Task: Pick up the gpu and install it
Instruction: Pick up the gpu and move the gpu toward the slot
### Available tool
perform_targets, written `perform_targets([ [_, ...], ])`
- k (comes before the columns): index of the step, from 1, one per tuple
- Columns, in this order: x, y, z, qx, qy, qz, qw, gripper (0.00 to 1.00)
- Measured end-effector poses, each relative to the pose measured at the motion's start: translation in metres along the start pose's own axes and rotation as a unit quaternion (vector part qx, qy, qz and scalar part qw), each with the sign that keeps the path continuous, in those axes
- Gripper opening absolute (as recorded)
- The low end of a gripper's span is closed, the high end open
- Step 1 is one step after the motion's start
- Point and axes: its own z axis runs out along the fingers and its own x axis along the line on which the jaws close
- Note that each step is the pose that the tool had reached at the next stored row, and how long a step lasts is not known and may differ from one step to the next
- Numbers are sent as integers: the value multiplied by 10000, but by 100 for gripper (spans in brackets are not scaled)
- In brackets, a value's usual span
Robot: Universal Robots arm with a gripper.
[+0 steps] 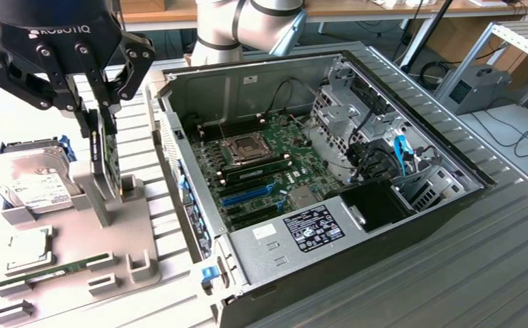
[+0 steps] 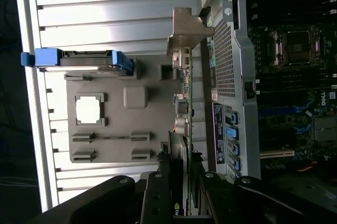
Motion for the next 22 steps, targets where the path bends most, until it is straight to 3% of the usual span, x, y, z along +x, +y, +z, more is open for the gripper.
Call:
perform_targets([
  [22, -160, 12, 5, 0, -1, 1, 10000, 26],
])
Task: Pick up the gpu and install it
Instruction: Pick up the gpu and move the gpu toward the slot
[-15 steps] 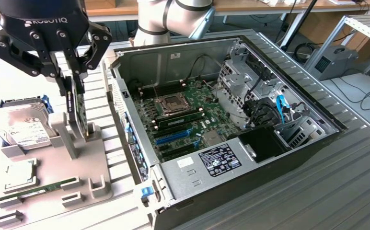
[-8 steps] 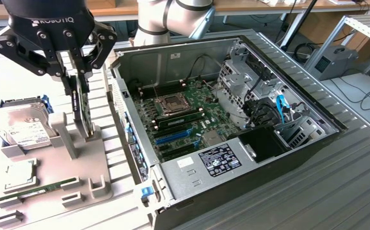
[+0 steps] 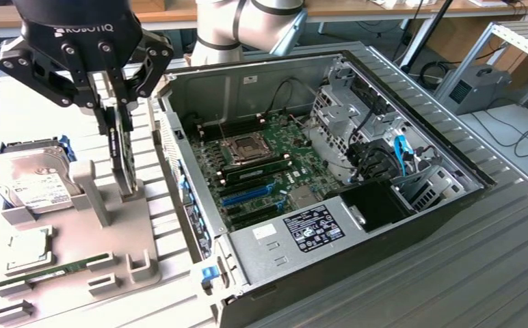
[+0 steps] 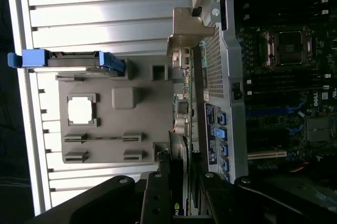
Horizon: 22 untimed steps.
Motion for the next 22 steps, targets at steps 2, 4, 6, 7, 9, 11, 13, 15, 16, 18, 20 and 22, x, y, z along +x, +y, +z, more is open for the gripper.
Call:
perform_targets([
  [2, -15, 1, 0, 0, 0, 0, 10000, 26],
  [4, -32, 2, 1, 0, 0, 0, 10000, 26],
  [6, -47, 4, 1, 0, 0, 0, 10000, 26],
  [7, -54, 4, 1, 0, 0, 0, 10000, 26],
  [9, -72, 5, 2, 0, 0, 0, 10000, 26],
  [11, -91, 7, 3, 0, 0, 0, 10000, 26],
  [13, -109, 8, 3, 0, 1, 0, 10000, 26],
  [15, -130, 10, 4, 0, 0, 0, 10000, 26],
  [16, -138, 10, 4, 0, 0, 0, 10000, 26],
  [18, -155, 12, 4, 0, 0, 0, 10000, 26],
  [20, -172, 13, 5, 0, 0, 0, 10000, 26],
  [22, -189, 14, 5, 0, 0, 0, 10000, 26],
])
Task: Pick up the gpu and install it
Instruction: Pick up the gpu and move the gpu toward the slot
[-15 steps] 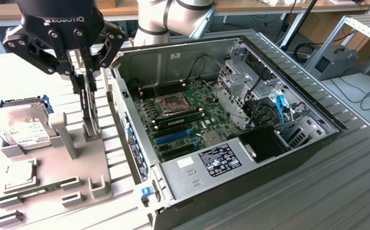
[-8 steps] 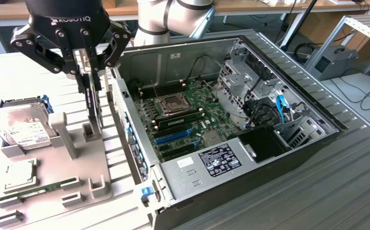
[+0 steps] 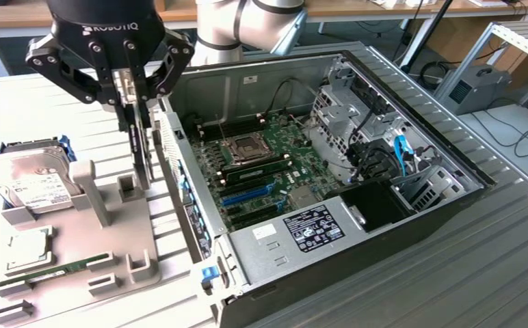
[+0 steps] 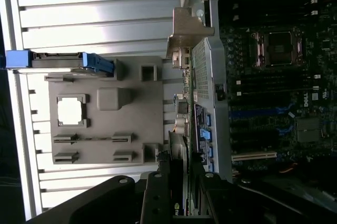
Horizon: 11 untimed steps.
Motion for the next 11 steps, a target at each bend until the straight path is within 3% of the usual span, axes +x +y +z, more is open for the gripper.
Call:
perform_targets([
  [11, -96, 7, 3, 0, 0, 0, 10000, 26],
])
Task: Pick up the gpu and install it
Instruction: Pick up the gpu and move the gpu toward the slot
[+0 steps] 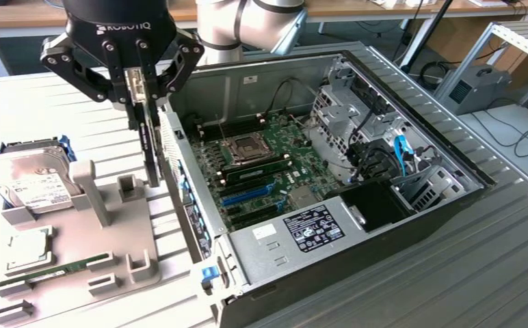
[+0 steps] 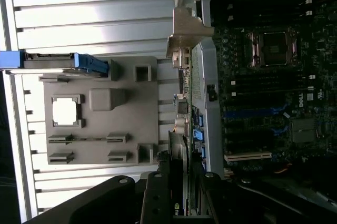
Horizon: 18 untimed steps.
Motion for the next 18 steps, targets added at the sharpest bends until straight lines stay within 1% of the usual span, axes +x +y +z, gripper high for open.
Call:
perform_targets([
  [18, -185, 14, 5, 1, 0, 0, 10000, 26],
])
